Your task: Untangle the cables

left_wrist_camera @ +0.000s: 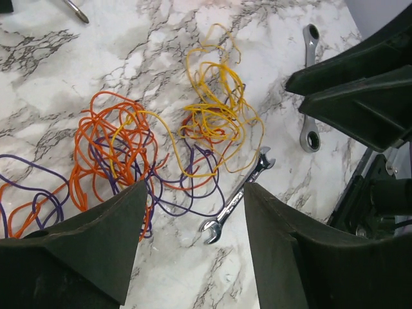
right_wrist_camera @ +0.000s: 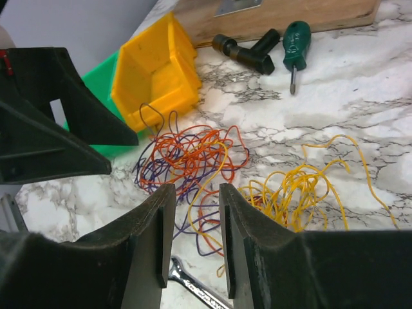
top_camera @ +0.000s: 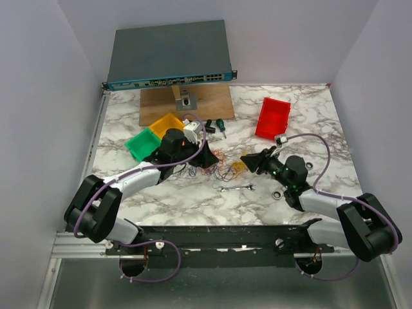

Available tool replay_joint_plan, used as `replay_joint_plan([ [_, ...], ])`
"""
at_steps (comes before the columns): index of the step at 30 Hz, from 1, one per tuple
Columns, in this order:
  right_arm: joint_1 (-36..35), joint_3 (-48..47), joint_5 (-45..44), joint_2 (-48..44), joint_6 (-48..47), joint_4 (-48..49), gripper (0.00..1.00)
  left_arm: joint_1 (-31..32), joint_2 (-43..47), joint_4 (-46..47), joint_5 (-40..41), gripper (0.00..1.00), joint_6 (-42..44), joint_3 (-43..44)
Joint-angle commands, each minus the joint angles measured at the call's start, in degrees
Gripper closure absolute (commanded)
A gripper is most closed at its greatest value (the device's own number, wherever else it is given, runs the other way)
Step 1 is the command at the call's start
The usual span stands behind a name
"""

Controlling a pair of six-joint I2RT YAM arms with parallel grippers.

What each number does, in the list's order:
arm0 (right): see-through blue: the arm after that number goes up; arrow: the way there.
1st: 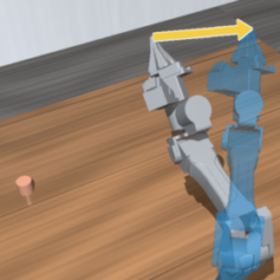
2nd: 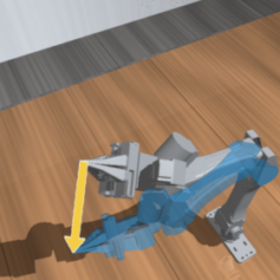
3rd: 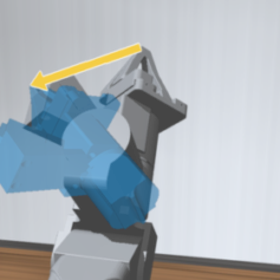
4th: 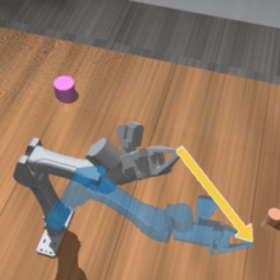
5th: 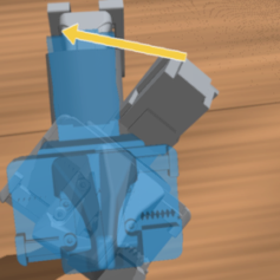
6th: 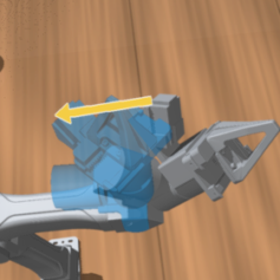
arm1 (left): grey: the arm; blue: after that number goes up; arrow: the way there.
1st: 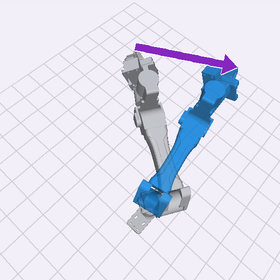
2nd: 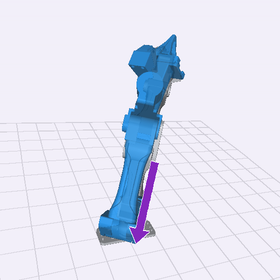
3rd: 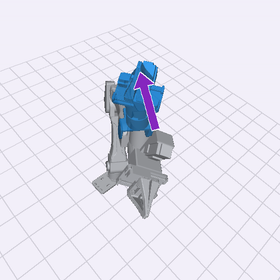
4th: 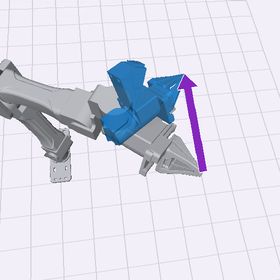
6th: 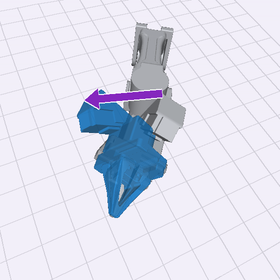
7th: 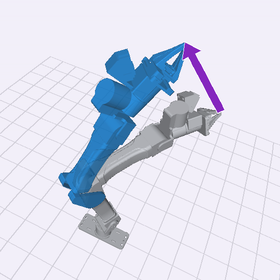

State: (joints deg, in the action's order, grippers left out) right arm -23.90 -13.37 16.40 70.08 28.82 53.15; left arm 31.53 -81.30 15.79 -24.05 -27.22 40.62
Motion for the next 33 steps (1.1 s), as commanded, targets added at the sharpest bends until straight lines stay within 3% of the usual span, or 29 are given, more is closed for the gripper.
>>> replay_joint_plan([
  [1, 0.1, -3.1, -2.5, 1.5, -1.2, -3.7, 0.59, 0.4, -2.1, 2.8, -7.0, 0.36, 0.7, 2.4],
  [7, 0.1, -5.2, -16.2, 1.3, 0.3, -14.6, 0.29, 5.3, -7.7, -2.9, -5.8, 0.35, 3.5, 8.9],
  [11, 0.1, -7.7, -21.1, 4.7, 1.6, -19.4, 0.27, 7.7, -11.4, -6.3, -5.0, 0.34, 5.4, 13.9],
  [22, 0.3, -13.7, -11.0, 17.4, 3.5, -20.4, 0.52, 10.9, -25.0, -21.0, -2.8, 0.34, 6.6, 28.4],
  [24, 0.3, -14.2, -9.5, 18.4, 3.7, -20.2, 0.65, 11.2, -27.6, -23.2, -4.1, 0.34, 6.7, 30.9],
  [26, 0.3, -13.9, -8.9, 17.7, 3.6, -19.3, 0.89, 11.4, -29.7, -25.5, -4.9, 0.38, 7.1, 33.0],
  [27, 0.4, -13.0, -9.0, 16.7, 3.6, -18.4, 0.98, 11.4, -30.5, -26.9, -4.7, 0.43, 7.2, 33.9],
  [28, 0.3, -12.2, -9.2, 15.2, 3.5, -17.5, 0.99, 11.4, -31.0, -27.8, -4.5, 0.5, 7.5, 34.5],
  [32, 0.4, -7.8, -10.1, 8.5, 3.3, -13.0, 0.99, 11.4, -31.3, -28.7, -3.6, 0.93, 7.8, 35.0],
  [33, 0.4, -6.5, -10.1, 6.6, 3.2, -11.8, 0.99, 11.3, -31.2, -28.8, -3.2, 1.0, 7.8, 34.9],
])
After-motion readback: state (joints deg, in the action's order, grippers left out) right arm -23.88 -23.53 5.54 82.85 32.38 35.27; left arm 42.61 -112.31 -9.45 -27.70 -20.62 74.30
